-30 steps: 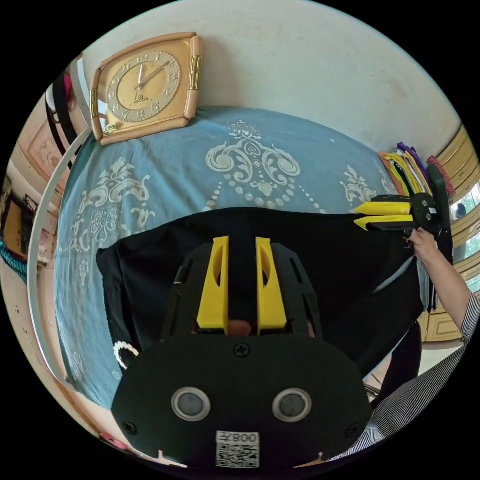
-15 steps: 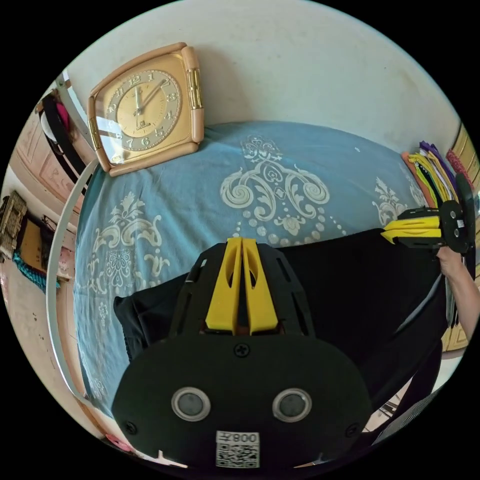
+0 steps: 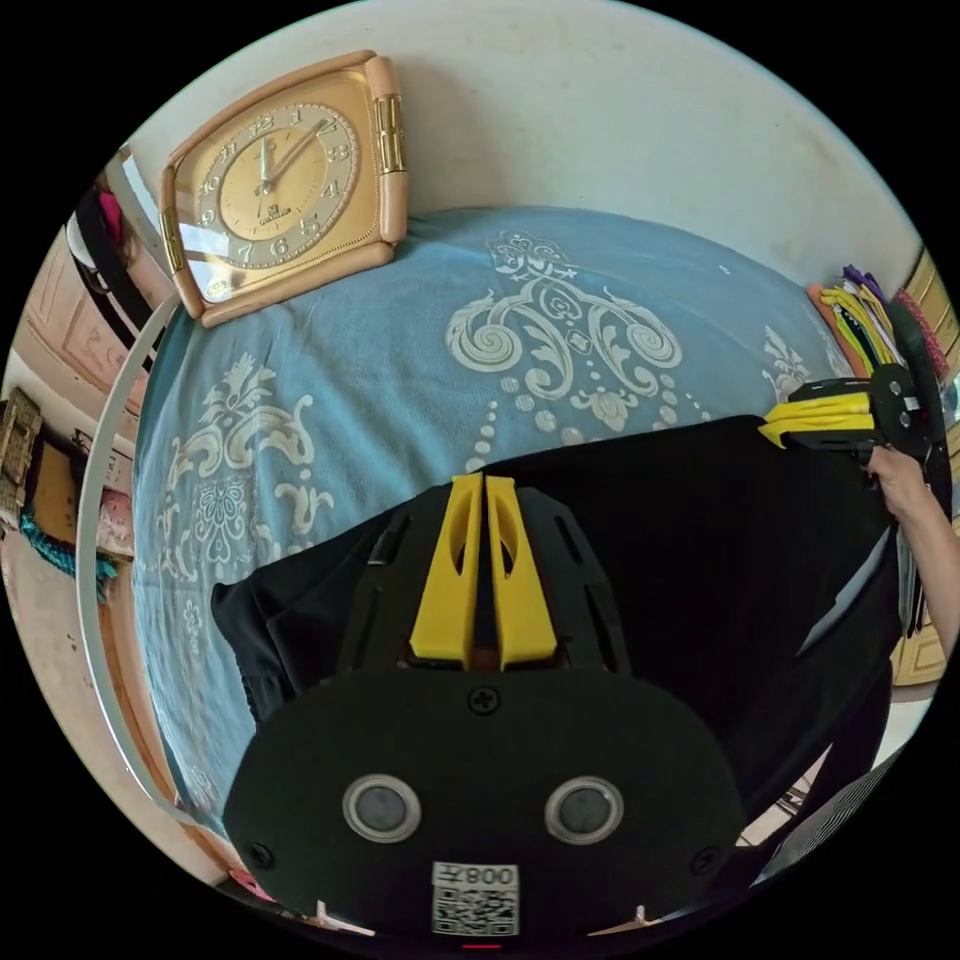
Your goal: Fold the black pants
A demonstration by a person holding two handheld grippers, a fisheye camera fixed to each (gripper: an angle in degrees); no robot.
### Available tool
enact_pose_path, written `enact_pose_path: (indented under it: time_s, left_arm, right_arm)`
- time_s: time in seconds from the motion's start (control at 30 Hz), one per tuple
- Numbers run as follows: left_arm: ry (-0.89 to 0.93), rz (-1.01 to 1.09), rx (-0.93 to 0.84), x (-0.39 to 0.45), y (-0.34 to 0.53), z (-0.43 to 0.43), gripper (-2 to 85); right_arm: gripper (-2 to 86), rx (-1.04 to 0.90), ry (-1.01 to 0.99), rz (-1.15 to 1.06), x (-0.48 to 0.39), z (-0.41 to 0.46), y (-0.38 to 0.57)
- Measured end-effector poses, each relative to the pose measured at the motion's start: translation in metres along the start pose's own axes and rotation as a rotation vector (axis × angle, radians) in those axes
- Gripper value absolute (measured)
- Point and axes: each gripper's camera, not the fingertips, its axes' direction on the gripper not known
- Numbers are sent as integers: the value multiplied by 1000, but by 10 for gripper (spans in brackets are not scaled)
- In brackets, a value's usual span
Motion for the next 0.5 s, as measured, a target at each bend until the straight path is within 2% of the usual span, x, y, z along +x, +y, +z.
enact_pose_path:
  time_s: [0.23, 0.3, 0.5]
  left_arm:
    - [-110, -47, 50, 18, -21, -1, 1]
    - [-123, -65, 3, 21, -24, 7, 1]
    - [-52, -178, 177, 4, 27, -33, 1]
  right_arm:
    - [16, 10, -70, 45, 15, 6, 11]
    - [18, 22, -107, 68, 21, 8, 18]
    - [9, 140, -79, 133, 30, -17, 69]
